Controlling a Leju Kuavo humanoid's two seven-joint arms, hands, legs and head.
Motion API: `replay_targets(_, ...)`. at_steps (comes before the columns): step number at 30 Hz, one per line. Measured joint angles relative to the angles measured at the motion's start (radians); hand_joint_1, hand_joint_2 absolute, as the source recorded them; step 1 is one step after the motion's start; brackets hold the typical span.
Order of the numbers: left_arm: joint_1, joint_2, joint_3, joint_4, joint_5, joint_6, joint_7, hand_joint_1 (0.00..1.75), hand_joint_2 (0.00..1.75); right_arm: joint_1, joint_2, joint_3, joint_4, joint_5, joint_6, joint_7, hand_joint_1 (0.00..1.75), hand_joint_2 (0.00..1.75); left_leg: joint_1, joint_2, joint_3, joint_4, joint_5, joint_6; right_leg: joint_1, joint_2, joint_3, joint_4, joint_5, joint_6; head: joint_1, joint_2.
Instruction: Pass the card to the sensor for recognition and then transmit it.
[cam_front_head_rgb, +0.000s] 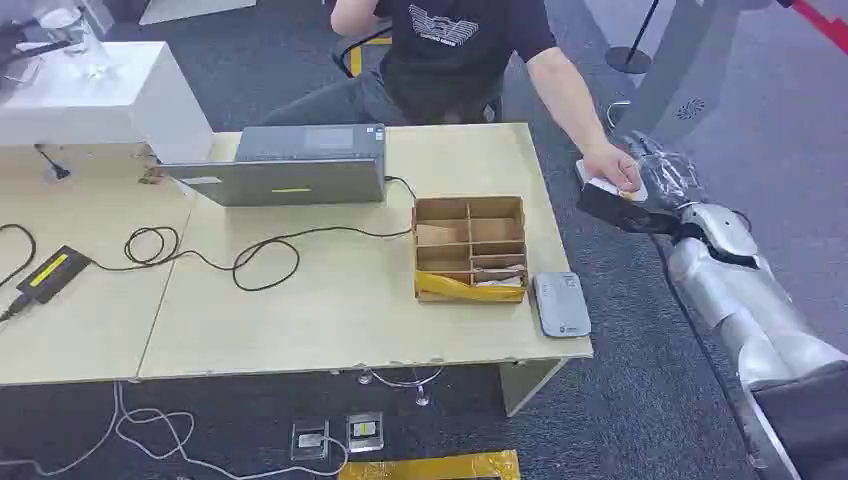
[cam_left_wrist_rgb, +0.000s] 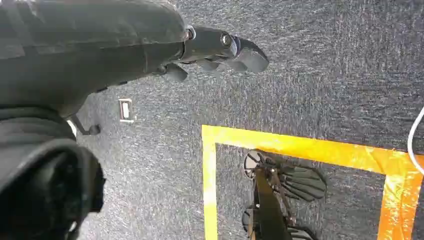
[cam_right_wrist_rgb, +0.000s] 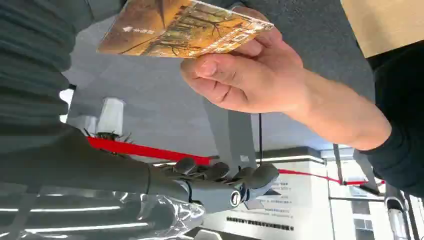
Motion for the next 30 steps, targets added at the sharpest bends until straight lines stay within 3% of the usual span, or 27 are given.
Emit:
replay_targets(8, 0.0, 0.0, 0.0, 0.0, 0.0, 0.0, 0.0, 0.0, 0.0, 0.0, 0.009, -0.002, 0.0, 0.009, 0.0, 0.002, 0.0, 1.75, 0.0, 0.0, 0.0, 0.0, 0.0, 0.0, 0.0, 0.0, 0.0, 0.0, 0.0, 0.0, 0.0, 0.0)
replay_targets(9, 0.0, 0.0, 0.0, 0.0, 0.0, 0.0, 0.0, 0.0, 0.0, 0.0, 0.01, -0.002, 0.0, 0.009, 0.0, 0.003, 1.75, 1.75, 0.0, 0.0, 0.0, 0.0, 0.0, 0.0, 0.0, 0.0, 0.0, 0.0, 0.0, 0.0, 0.0, 0.0)
replay_targets(30, 0.0, 0.002, 0.0, 0.0, 0.013, 0.015, 0.011, 0.0, 0.0, 0.011, 0.028, -0.026, 0.0, 0.006, 0.0, -0.003, 1.75, 1.75, 0.0, 0.0, 0.0, 0.0, 0.0, 0.0, 0.0, 0.002, 0.0, 0.0, 0.0, 0.0, 0.0, 0.0)
